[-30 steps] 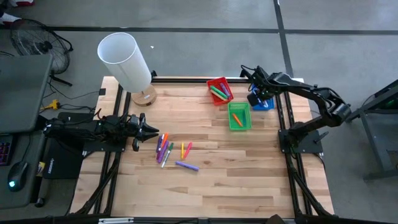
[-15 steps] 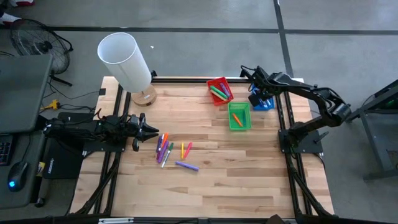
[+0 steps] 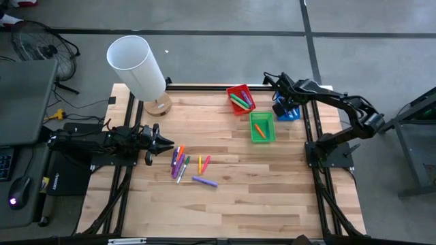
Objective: Pick & Place Markers
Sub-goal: Put the red marker in the blue bin, then put the right purple highlighter in the red bin
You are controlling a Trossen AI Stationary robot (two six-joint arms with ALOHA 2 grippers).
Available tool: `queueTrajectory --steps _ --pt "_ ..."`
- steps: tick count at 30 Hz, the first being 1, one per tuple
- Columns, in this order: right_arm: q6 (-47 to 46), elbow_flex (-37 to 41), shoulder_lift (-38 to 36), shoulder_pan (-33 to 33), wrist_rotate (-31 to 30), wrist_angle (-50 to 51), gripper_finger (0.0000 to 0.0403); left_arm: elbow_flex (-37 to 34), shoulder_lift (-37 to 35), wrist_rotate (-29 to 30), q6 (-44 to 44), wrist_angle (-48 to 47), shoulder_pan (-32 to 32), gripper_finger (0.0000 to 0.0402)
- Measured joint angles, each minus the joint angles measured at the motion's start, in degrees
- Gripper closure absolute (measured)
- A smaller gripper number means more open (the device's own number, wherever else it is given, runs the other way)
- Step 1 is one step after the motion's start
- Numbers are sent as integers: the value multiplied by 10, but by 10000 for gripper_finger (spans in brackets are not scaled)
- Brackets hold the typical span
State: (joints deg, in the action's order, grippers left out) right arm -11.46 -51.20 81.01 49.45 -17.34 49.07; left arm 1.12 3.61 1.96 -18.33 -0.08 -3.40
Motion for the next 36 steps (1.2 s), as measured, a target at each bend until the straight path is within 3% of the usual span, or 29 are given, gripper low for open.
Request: queueTrajectory --steps 14,29,36 --pt "-5 0 0 0 0 8 320 0 0 0 0 0 0 318" --pt "3 -1 0 -3 105 9 320 0 0 0 0 0 0 318" --pt "13 -1 -13 -24 115 7 321 0 0 0 0 0 0 318"
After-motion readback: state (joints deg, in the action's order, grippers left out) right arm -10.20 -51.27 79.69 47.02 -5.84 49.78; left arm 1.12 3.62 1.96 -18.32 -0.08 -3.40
